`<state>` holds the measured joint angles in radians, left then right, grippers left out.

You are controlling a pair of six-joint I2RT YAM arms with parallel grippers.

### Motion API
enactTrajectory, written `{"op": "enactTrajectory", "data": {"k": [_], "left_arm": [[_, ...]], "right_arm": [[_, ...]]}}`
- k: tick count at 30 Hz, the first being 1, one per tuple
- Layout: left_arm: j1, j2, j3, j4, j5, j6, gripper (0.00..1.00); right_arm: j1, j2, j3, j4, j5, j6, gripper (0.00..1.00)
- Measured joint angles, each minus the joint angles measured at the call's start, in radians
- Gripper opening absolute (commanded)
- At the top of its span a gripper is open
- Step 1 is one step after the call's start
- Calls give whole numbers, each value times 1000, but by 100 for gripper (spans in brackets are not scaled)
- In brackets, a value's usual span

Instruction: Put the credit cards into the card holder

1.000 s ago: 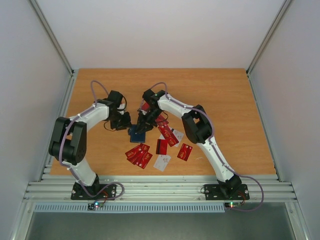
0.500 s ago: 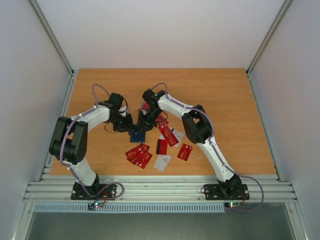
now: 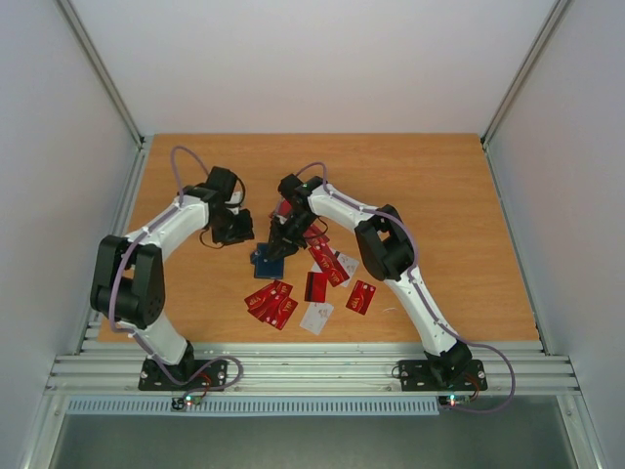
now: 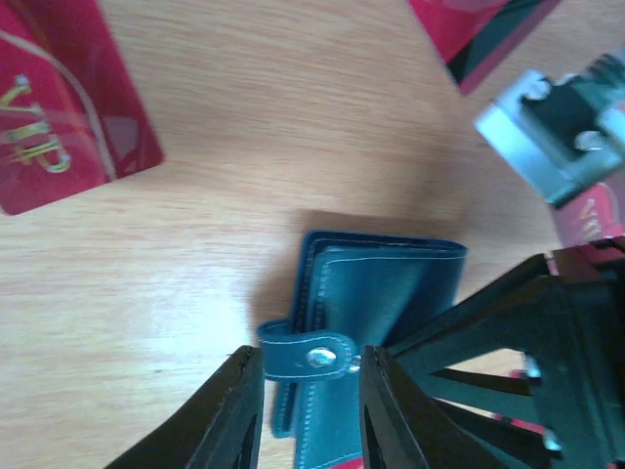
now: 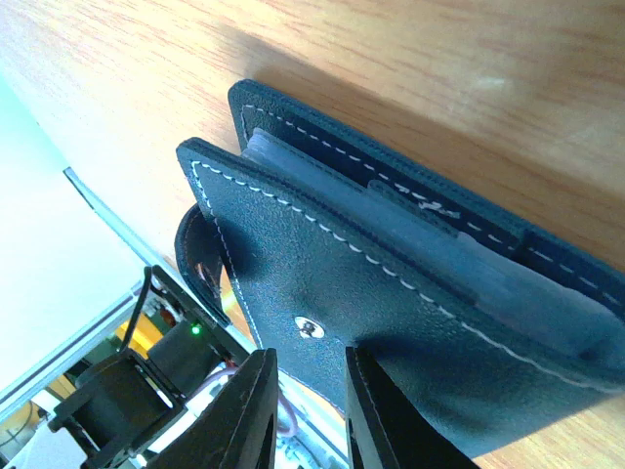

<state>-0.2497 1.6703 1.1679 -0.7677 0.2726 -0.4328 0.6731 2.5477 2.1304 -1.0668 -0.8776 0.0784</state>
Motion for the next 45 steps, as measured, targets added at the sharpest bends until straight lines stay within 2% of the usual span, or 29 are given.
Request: {"op": "enactTrajectory", "data": {"k": [4,13,19,37,45], "left_arm": [[8,16,5,-40,-47,-1,26],[13,141,32,-95,-69,17,26],[12,185,50,-98,-46,25,25],[-23,183,39,-50,53,58,21],[-32,137,-30,21,97,55,18]], "right_arm": [[0,0,0,0,2,2,20],[0,0,-1,0,4,10,20],[0,0,-1,0,4,11,19],[0,3,1,0,-1,31,19],[-3,15,12,-16,-8,51,7]]}}
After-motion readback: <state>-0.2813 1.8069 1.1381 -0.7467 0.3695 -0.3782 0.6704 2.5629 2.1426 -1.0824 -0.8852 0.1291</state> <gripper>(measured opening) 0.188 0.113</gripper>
